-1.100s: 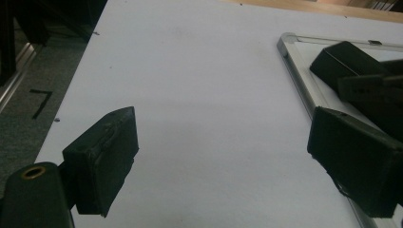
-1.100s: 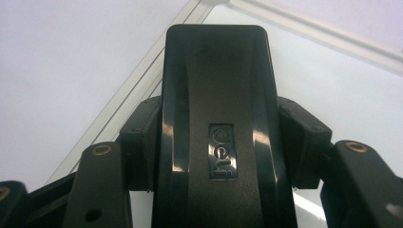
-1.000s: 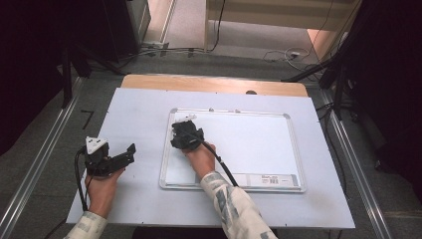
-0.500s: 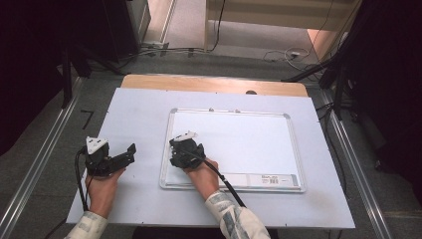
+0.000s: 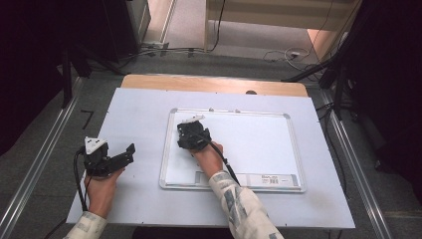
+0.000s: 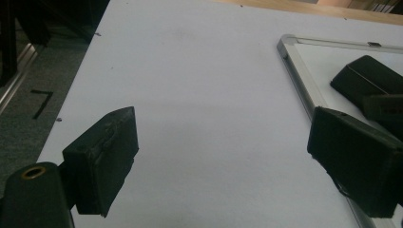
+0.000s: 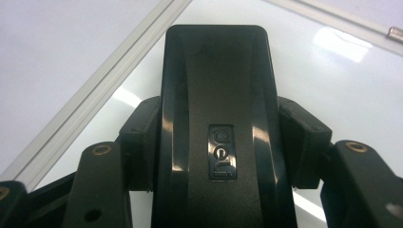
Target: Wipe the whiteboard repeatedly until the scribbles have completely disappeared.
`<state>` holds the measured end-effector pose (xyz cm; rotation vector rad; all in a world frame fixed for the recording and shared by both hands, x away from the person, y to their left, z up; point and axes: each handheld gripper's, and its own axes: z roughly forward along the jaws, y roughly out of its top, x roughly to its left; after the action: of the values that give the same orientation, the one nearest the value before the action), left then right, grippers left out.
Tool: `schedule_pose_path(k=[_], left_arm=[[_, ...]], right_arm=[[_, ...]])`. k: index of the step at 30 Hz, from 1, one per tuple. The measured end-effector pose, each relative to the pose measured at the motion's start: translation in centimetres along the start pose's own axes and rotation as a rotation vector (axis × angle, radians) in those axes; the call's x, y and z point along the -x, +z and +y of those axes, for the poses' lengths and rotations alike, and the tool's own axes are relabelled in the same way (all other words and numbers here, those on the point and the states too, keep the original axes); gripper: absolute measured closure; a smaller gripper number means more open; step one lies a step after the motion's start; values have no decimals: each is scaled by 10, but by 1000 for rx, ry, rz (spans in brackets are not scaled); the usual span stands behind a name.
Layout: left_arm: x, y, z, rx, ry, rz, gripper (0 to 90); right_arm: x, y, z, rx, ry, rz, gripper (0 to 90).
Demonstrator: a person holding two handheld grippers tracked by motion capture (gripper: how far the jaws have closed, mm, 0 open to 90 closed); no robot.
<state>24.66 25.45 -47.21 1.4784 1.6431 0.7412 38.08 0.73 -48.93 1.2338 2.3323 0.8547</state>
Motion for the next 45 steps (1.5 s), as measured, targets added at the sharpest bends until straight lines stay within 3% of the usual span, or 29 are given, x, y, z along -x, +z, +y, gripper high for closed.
schedule_pose_path(k=[8,16,23,35,45], left_arm=[[-2,0,0,-4,-2,-1,103],[-3,-1,0,0,-6,0,103],[-4,-1,0,-2,-8,1,103],[-2,-1,0,3,0,0,103],[-2,-2,0,6,-1,3,103]], right_arm=[[19,14,15,10,21,-14,375],[29,18,18,21,26,-24,376],[26,12,13,5,28,-13,375],[16,-6,-8,11,-17,-5,376],[12,-15,-16,-6,-13,22,377]])
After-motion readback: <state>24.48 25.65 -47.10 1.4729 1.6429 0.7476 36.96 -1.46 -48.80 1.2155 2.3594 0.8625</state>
